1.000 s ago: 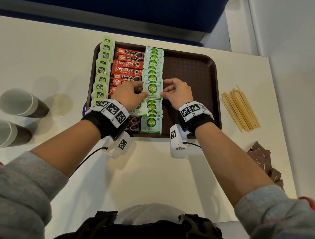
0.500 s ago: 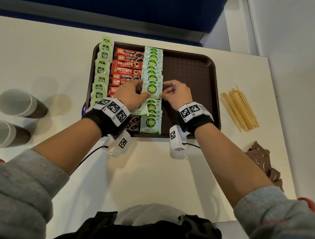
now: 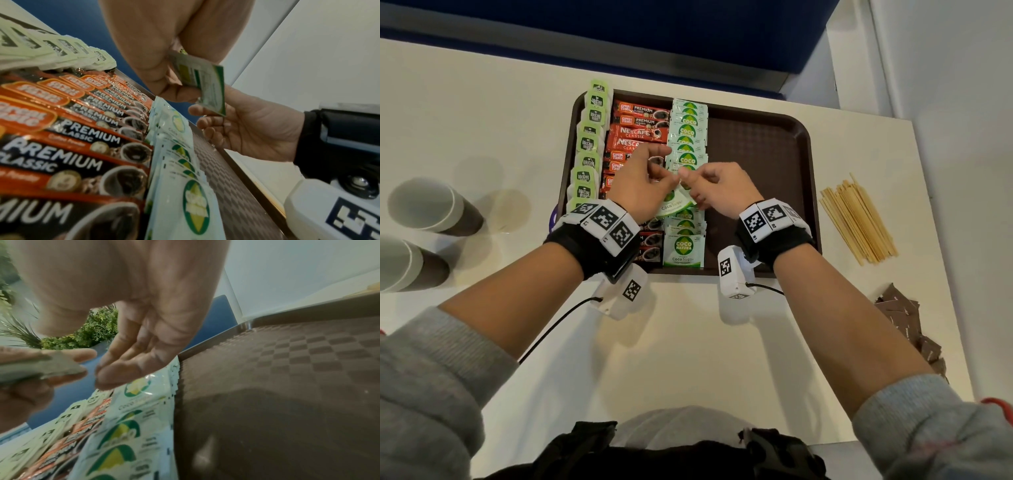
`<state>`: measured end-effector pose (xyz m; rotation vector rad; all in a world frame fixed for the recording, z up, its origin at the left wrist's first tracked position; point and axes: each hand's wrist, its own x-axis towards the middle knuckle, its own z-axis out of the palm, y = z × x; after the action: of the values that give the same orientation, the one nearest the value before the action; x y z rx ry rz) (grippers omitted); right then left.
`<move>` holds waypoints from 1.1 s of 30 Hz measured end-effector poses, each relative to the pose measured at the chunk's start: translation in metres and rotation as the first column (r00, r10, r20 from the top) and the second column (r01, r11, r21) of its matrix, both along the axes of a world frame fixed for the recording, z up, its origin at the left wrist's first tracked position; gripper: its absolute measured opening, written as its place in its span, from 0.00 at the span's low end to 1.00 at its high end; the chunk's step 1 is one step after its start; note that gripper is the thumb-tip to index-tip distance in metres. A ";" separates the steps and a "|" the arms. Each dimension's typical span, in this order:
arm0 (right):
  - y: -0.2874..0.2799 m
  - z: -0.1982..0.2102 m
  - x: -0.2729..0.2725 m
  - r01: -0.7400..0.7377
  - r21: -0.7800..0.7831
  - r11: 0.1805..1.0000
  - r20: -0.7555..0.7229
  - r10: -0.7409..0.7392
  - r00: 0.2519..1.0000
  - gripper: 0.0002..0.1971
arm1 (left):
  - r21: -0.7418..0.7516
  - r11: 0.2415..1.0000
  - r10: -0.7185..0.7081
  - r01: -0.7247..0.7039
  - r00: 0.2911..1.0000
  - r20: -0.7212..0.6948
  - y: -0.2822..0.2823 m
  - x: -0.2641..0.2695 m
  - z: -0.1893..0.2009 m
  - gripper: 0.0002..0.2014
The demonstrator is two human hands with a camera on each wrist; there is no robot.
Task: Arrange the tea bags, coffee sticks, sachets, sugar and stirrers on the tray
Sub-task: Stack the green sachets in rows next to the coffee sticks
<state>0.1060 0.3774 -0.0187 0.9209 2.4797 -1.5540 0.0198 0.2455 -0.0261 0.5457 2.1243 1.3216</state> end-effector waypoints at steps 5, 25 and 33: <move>-0.002 0.005 0.001 -0.064 -0.200 0.978 -0.043 0.057 0.997 0.05 | 0.102 0.995 0.011 -0.016 0.999 0.041 -0.005 0.004 0.006 0.19; 0.019 -0.014 0.011 0.144 0.046 0.989 -0.087 -0.140 0.986 0.03 | -0.173 0.984 0.013 -0.044 0.984 -0.178 -0.015 0.004 -0.002 0.15; 0.014 -0.024 0.012 0.196 0.004 0.981 -0.060 -0.195 0.979 0.02 | -0.238 0.971 -0.073 0.026 0.978 -0.193 -0.014 0.009 0.000 0.17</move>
<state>0.1180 0.3911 -0.0429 1.1689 2.5040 -1.6494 0.0286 0.2313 -0.0259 0.6502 2.3742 1.0039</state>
